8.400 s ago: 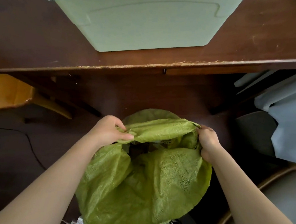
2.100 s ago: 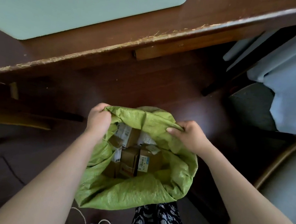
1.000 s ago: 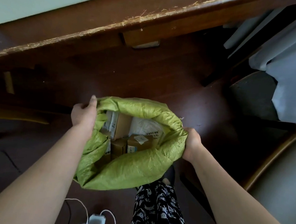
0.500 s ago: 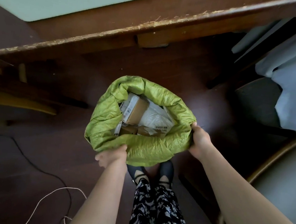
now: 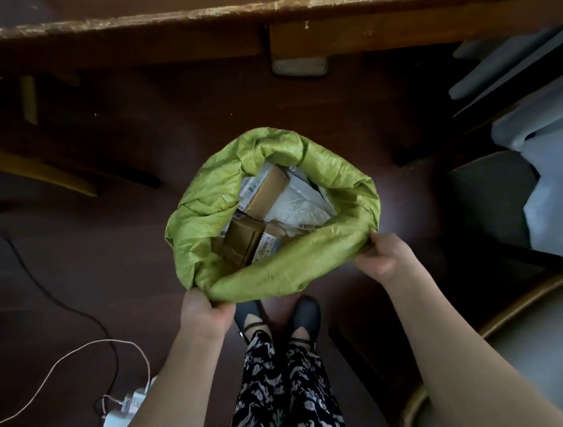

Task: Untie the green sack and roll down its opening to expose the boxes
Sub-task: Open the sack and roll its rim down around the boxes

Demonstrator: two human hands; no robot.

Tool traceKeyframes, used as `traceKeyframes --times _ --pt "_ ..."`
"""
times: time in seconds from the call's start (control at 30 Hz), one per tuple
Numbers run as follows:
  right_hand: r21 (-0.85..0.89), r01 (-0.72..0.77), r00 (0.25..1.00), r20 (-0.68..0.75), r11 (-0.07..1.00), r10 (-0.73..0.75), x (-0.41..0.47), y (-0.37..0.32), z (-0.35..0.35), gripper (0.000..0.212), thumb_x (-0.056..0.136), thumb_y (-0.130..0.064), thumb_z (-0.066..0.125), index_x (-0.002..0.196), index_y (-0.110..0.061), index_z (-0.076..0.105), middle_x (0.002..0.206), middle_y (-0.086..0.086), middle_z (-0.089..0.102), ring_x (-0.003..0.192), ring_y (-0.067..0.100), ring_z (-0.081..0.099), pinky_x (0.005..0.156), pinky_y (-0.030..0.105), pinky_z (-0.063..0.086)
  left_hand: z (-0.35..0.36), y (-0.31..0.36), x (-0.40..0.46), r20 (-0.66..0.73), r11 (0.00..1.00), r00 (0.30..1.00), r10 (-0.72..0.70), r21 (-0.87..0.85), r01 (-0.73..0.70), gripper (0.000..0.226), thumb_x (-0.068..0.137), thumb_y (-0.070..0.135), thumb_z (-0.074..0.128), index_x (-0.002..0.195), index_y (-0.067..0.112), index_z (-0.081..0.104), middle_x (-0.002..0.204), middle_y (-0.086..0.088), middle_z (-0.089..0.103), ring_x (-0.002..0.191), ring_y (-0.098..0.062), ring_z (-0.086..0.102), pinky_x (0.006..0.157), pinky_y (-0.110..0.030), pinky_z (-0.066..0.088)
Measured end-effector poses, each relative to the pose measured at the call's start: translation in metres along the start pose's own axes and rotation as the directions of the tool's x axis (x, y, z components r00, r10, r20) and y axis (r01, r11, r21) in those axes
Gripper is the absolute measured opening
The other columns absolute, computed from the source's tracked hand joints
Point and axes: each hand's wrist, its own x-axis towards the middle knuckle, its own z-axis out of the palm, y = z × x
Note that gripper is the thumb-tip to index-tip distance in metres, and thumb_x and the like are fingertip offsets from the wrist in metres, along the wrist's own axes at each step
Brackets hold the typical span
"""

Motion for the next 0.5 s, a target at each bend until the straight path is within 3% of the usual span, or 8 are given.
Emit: traceKeyframes --times 0.03,0.17,0.27,0.33,0.37,0.43,0.5 --pt "0.011 0.004 1.0 0.01 1.0 -0.004 0.004 0.002 0.003 0.045 0.102 -0.017 0.021 0.134 -0.001 0.049 0.111 0.024 0.062 0.097 0.036 0.061 0.083 0.05 0.048 -0.006 -0.002 -0.003 0.029 1.0 0.999 -0.022 -0.022 0.022 0.043 0.102 0.028 0.028 0.117 0.009 0.063 0.124 -0.02 0.062 0.109 -0.039 0.059 0.085 -0.054 0.049" --pt "0.016 0.052 0.999 0.013 0.999 -0.052 0.021 0.01 0.012 0.052 0.092 -0.022 0.023 0.125 -0.003 0.059 0.123 0.027 0.06 0.11 0.041 0.059 0.1 0.055 0.045 -0.017 -0.009 -0.01 0.161 0.992 0.979 -0.124 0.027 0.121 0.053 0.101 0.032 0.02 0.11 0.007 0.066 0.105 -0.025 0.071 0.1 -0.042 0.064 0.066 -0.057 0.058" --pt "-0.204 0.153 0.967 -0.171 0.967 -0.19 0.03 0.011 0.023 0.046 0.091 -0.029 0.034 0.132 -0.012 0.049 0.133 0.018 0.056 0.112 0.036 0.059 0.096 0.055 0.047 -0.013 -0.011 -0.009 0.214 0.99 0.967 -0.138 0.047 0.131 0.052 0.1 0.03 0.021 0.109 0.007 0.067 0.105 -0.025 0.071 0.09 -0.044 0.07 0.064 -0.058 0.057" --pt "-0.405 0.249 0.84 -0.362 0.88 -0.404 0.024 0.017 0.027 0.049 0.094 -0.043 0.04 0.135 -0.015 0.038 0.141 0.016 0.044 0.121 0.038 0.048 0.103 0.051 0.041 -0.009 -0.012 -0.011 0.233 0.988 0.961 -0.152 0.049 0.144 0.054 0.1 0.03 0.021 0.107 0.004 0.067 0.102 -0.027 0.071 0.083 -0.045 0.07 0.06 -0.058 0.057" --pt "-0.501 0.317 0.755 -0.38 0.805 -0.534 0.016 0.023 0.029 0.052 0.093 -0.048 0.043 0.133 -0.015 0.037 0.141 0.017 0.04 0.124 0.039 0.043 0.106 0.049 0.036 -0.007 -0.014 -0.011 0.227 0.988 0.962 -0.15 0.061 0.14 0.054 0.099 0.03 0.021 0.107 0.004 0.067 0.101 -0.027 0.071 0.083 -0.046 0.07 0.06 -0.058 0.057" --pt "-0.623 0.417 0.666 -0.286 0.662 -0.689 -0.004 0.041 0.031 0.065 0.086 -0.053 0.056 0.134 -0.016 0.034 0.139 0.018 0.035 0.125 0.039 0.036 0.108 0.049 0.031 -0.004 -0.018 -0.011 0.165 0.989 0.978 -0.126 0.1 0.11 0.053 0.099 0.03 0.022 0.111 0.004 0.066 0.109 -0.027 0.069 0.09 -0.045 0.069 0.07 -0.059 0.057" --pt "-0.675 0.421 0.711 -0.168 0.605 -0.683 -0.015 0.062 0.029 0.076 0.077 -0.039 0.072 0.135 -0.017 0.028 0.139 0.018 0.03 0.121 0.04 0.038 0.107 0.05 0.035 -0.003 -0.02 -0.007 0.069 0.982 0.989 -0.134 0.141 0.123 0.05 0.099 0.03 0.025 0.117 0.004 0.063 0.116 -0.026 0.066 0.102 -0.044 0.065 0.083 -0.058 0.052"
